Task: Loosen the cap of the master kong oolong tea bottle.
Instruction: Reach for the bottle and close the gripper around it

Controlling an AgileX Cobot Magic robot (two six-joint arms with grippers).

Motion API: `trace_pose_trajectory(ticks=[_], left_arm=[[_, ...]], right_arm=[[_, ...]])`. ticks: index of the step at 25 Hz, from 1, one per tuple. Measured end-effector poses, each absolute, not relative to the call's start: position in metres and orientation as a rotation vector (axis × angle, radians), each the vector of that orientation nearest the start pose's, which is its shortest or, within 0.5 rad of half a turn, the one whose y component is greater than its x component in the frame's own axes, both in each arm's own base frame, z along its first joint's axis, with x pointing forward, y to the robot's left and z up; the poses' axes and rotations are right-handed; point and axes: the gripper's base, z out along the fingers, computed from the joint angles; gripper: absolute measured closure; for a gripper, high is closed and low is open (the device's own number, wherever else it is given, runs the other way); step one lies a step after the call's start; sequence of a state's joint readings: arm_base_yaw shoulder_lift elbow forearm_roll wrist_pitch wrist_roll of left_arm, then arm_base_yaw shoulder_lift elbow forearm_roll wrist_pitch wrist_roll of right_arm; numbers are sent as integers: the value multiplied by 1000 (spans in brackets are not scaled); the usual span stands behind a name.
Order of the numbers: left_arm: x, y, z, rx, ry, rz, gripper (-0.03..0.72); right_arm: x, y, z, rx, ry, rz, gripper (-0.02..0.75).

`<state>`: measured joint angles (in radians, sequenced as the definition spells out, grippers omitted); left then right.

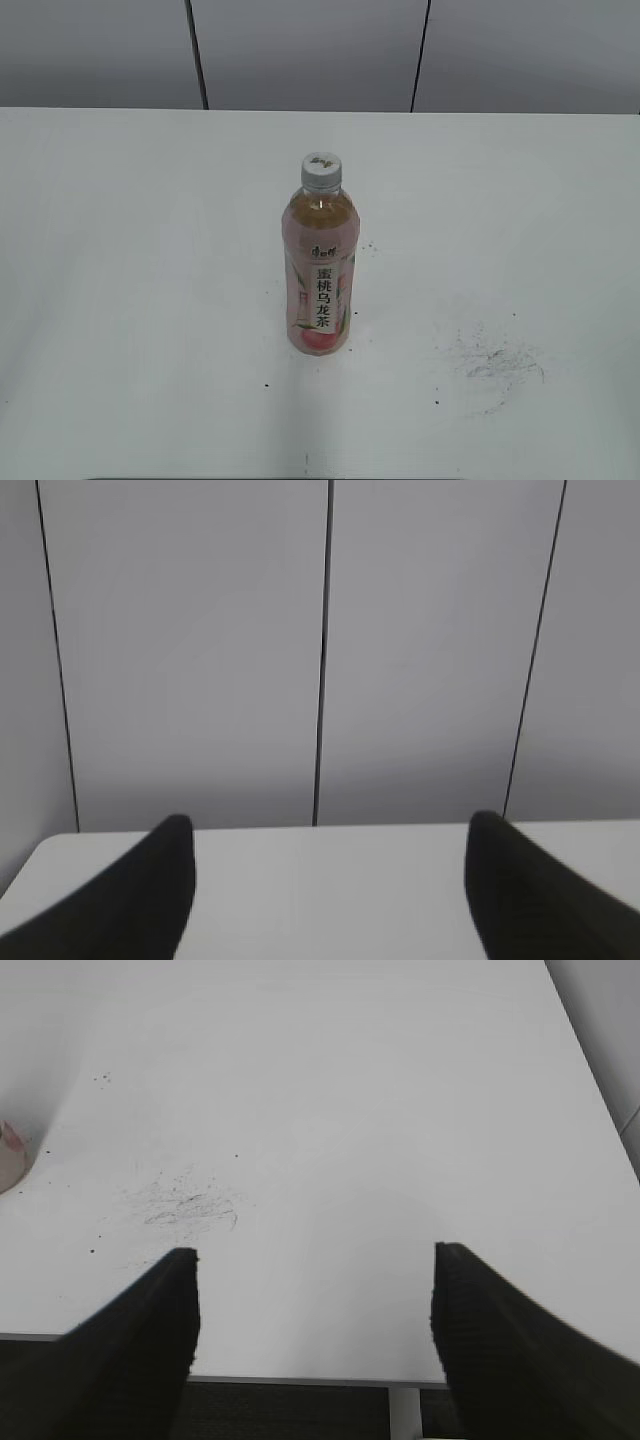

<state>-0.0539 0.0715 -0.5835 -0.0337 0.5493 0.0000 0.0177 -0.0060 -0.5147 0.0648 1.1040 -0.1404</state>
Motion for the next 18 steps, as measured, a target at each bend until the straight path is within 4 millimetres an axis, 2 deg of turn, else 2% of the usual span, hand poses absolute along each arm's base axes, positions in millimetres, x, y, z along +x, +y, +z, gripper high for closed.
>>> trace_pose_trajectory(ticks=[3, 9, 13, 18], left_arm=[[33, -4, 358, 16, 1482, -108, 188], [118, -8, 360, -79, 1519, -191, 188], [182, -17, 343, -67, 1522, -192, 189], [237, -55, 309, 149, 1473, -193, 189]], right_arm=[[-10, 5, 278, -169, 2058, 2, 194], [-10, 5, 278, -169, 2058, 2, 194], [-10, 5, 278, -169, 2058, 2, 194], [-10, 5, 278, -169, 2058, 2, 194]])
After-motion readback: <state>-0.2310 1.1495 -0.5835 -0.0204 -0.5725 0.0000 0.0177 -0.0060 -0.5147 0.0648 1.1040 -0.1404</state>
